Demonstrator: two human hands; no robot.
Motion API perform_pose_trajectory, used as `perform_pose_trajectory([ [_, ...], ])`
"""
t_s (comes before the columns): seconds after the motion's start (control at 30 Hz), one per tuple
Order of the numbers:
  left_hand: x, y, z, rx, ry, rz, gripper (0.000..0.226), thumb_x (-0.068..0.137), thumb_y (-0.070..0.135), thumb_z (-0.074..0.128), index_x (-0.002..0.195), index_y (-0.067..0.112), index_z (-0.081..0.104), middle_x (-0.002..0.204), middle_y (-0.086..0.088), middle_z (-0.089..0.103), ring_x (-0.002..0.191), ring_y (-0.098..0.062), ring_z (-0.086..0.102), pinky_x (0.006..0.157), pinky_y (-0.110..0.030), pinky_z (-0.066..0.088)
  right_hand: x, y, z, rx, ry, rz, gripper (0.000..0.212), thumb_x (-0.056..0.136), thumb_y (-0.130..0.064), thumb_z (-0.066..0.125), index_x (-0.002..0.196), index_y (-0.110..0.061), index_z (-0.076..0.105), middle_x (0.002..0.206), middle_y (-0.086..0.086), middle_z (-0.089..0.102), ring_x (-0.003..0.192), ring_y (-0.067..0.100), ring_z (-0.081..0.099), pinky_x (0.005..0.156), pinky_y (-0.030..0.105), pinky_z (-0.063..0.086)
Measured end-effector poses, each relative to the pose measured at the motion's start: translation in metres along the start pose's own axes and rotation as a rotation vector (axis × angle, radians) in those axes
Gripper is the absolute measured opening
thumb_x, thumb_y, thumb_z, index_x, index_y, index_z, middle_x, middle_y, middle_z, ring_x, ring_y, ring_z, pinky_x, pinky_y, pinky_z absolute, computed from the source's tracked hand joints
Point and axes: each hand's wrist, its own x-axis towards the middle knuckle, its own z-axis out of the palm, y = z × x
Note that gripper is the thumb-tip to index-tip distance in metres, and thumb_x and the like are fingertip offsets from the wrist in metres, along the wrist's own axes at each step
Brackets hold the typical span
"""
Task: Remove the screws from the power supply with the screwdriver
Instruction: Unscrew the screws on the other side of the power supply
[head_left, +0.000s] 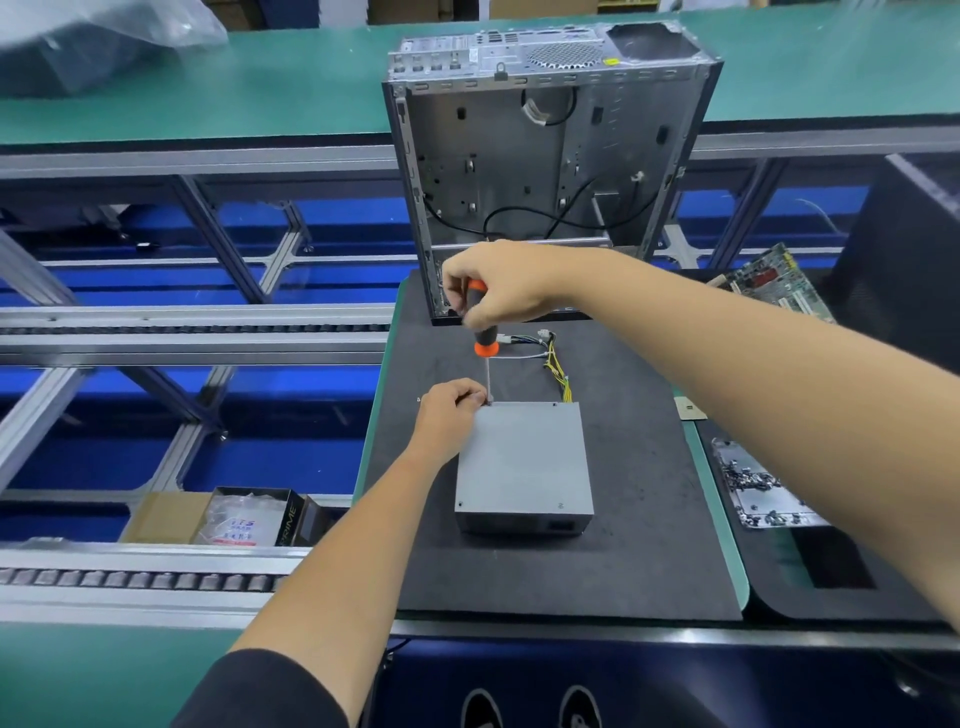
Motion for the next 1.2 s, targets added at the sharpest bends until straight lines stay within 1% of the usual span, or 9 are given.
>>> perform_pose_trajectory([
  [0.1,0.000,0.000,0.000,0.011,0.004,-0.003,0.026,0.094,0.009,0.052,0.076,0.021,0.066,0.084,0.003,0.068,0.079,-0.007,0.055,0.073,-0.014,0.041,0.006,0.002,0.004,-0.349,0.096,0.140,0.044,0.097,-0.050,0.039,0.076,-0.014,0.051,0.075,0.004,0.054,0.065,0.023,0.054,0.049,0.028,0.031],
  [0.23,0.000,0.001,0.000,0.018,0.008,0.002,0.026,0.094,0.008,0.051,0.076,0.020,0.066,0.079,0.011,0.066,0.078,-0.001,0.055,0.074,-0.013,0.040,0.007,0.001,0.002,-0.287,0.010,0.019,0.011,0.092,-0.024,0.053,0.087,-0.015,0.052,0.081,-0.003,0.055,0.077,0.021,0.053,0.055,0.028,0.033],
  [0.37,0.000,0.001,-0.001,0.014,-0.001,0.008,0.028,0.094,0.007,0.051,0.074,0.021,0.065,0.078,0.012,0.065,0.080,-0.001,0.056,0.077,-0.015,0.041,-0.003,-0.004,-0.002,0.041,-0.096,0.006,0.022,0.075,-0.002,0.059,0.094,-0.013,0.058,0.094,0.002,0.065,0.080,0.016,0.059,0.063,0.026,0.047],
  [0.43,0.000,0.001,0.000,0.013,0.001,0.007,0.028,0.094,0.008,0.051,0.075,0.022,0.065,0.078,0.013,0.065,0.078,-0.001,0.055,0.074,-0.014,0.039,-0.001,-0.004,0.001,-0.070,-0.024,0.071,0.014,0.082,-0.026,0.060,0.086,-0.014,0.057,0.084,0.005,0.068,0.071,0.021,0.066,0.057,0.030,0.049],
  [0.5,-0.001,0.001,0.000,0.022,0.002,0.001,0.026,0.094,0.009,0.051,0.076,0.021,0.066,0.079,0.012,0.065,0.077,-0.001,0.055,0.071,-0.013,0.038,0.001,-0.003,0.002,-0.263,0.062,0.174,0.040,0.092,-0.050,0.046,0.078,-0.012,0.054,0.071,0.006,0.063,0.055,0.024,0.065,0.049,0.028,0.041],
  [0.7,0.000,0.001,0.000,0.016,0.002,-0.001,0.025,0.094,0.008,0.051,0.078,0.018,0.067,0.079,0.010,0.065,0.074,0.002,0.054,0.067,-0.004,0.036,-0.004,-0.007,-0.008,-0.111,-0.143,0.072,0.015,0.079,-0.006,0.055,0.084,-0.020,0.058,0.077,-0.008,0.059,0.067,0.012,0.053,0.057,0.026,0.041],
  [0.8,0.000,0.001,0.000,0.011,-0.006,0.005,0.026,0.094,0.008,0.051,0.076,0.020,0.066,0.079,0.011,0.065,0.075,0.002,0.055,0.068,-0.005,0.036,-0.007,-0.008,-0.005,-0.103,-0.090,0.120,0.004,0.082,-0.016,0.054,0.082,-0.018,0.058,0.081,-0.001,0.062,0.066,0.018,0.061,0.054,0.026,0.048],
  [0.93,0.000,0.001,0.000,0.029,-0.001,-0.008,0.026,0.094,0.010,0.051,0.077,0.022,0.066,0.085,-0.003,0.070,0.074,-0.008,0.053,0.070,-0.013,0.039,0.000,-0.003,-0.003,-0.493,-0.097,0.138,0.016,0.099,-0.017,0.035,0.088,-0.012,0.046,0.080,0.010,0.063,0.054,0.027,0.068,0.062,0.035,0.054],
  [1.2,0.000,0.002,0.001,0.028,-0.001,-0.001,0.024,0.094,0.008,0.051,0.078,0.019,0.066,0.079,0.013,0.064,0.080,0.001,0.056,0.072,-0.009,0.036,-0.007,-0.009,-0.009,-0.054,-0.137,-0.022,0.029,0.073,0.006,0.056,0.092,-0.016,0.060,0.091,-0.001,0.066,0.082,0.015,0.060,0.065,0.025,0.047],
])
